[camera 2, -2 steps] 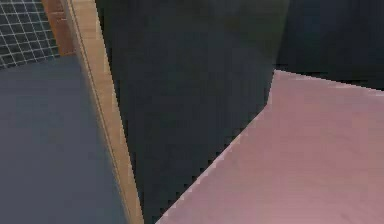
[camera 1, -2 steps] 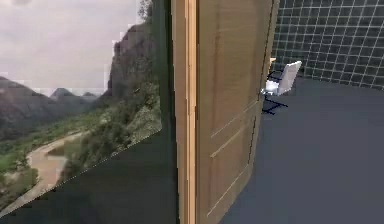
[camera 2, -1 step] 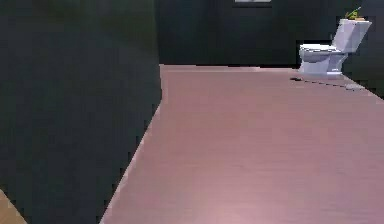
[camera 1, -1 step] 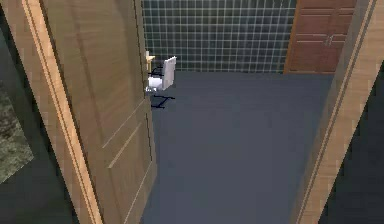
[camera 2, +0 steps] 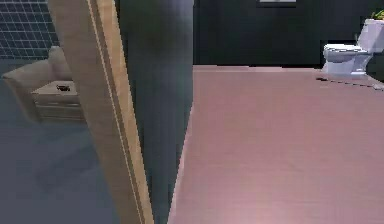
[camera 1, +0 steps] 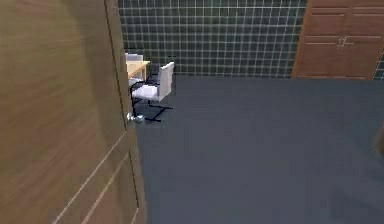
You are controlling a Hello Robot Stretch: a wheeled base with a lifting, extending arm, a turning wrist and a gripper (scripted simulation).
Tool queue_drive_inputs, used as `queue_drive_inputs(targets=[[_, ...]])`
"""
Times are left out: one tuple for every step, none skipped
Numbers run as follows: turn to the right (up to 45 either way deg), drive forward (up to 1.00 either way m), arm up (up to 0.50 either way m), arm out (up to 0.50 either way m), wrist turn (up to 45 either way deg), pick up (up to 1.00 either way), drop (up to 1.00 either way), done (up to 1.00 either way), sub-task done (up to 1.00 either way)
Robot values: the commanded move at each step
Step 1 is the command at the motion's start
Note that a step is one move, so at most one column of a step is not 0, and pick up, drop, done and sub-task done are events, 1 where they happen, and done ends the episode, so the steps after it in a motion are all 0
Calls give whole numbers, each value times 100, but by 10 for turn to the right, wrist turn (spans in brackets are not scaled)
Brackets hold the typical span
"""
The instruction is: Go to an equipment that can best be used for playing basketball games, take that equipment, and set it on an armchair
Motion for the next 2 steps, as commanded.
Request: queue_drive_inputs(targets=[[0,100,0,0,0,0,0,0,0],[90,0,0,0,0,0,0,0,0]])
